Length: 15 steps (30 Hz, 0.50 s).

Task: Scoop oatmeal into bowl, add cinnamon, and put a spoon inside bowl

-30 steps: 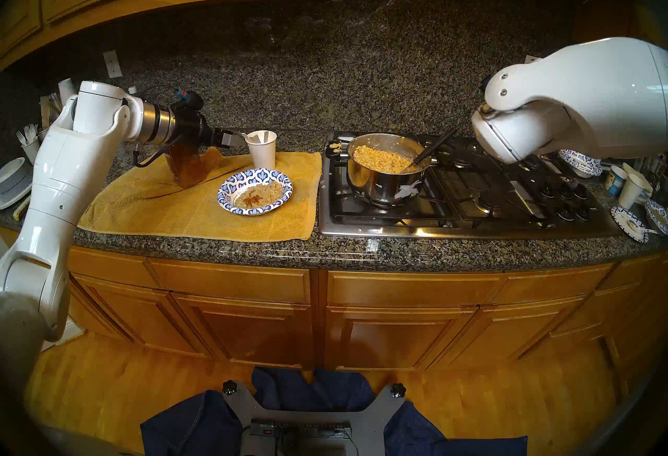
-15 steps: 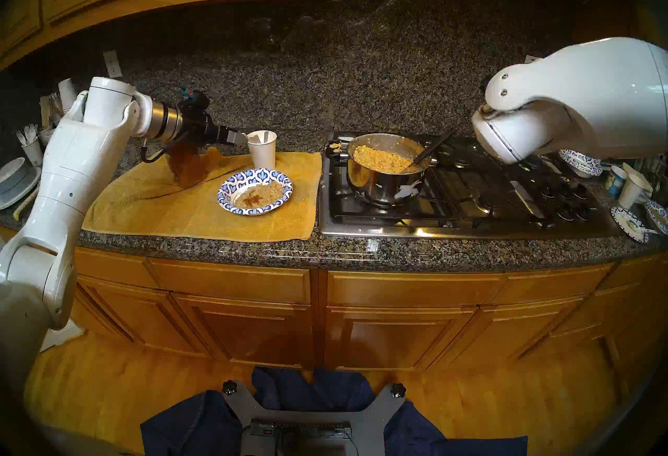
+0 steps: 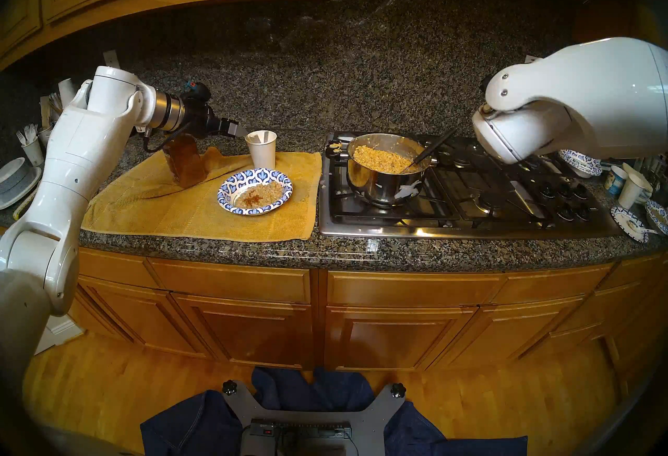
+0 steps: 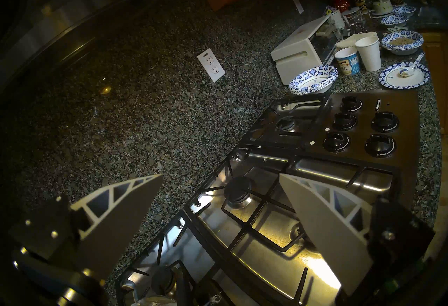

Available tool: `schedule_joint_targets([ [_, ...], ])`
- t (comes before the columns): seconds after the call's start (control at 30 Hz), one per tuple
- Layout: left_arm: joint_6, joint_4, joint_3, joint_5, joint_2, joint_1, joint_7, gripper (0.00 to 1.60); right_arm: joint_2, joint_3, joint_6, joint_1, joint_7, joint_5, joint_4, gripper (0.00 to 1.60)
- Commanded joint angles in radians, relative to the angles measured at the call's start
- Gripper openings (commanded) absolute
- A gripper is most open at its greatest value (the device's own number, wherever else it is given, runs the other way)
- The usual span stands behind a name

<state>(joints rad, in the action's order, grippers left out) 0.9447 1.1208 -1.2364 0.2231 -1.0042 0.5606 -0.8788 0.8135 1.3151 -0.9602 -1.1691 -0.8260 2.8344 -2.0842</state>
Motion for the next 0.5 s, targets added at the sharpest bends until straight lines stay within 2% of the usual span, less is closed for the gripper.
schedule_joint_targets([
  [0.0, -0.015, -0.040, 0.021, -0.011, -0.007, -0.122, -0.050, 1.60, -0.003, -0.011, 0.000, -0.034, 0.009, -0.019, 0.010, 1.60],
  [0.03, -0.020, -0.036, 0.017, -0.013, -0.007, -0.112, -0.051, 1.60, -0.003, -0.011, 0.000, -0.034, 0.009, -0.019, 0.010, 1.60],
  [0.47, -0.046, -0.139, 0.094, -0.039, -0.032, -0.187, -0.090, 1.60, -0.006, -0.009, 0.000, -0.038, 0.013, -0.021, 0.008, 1.60],
])
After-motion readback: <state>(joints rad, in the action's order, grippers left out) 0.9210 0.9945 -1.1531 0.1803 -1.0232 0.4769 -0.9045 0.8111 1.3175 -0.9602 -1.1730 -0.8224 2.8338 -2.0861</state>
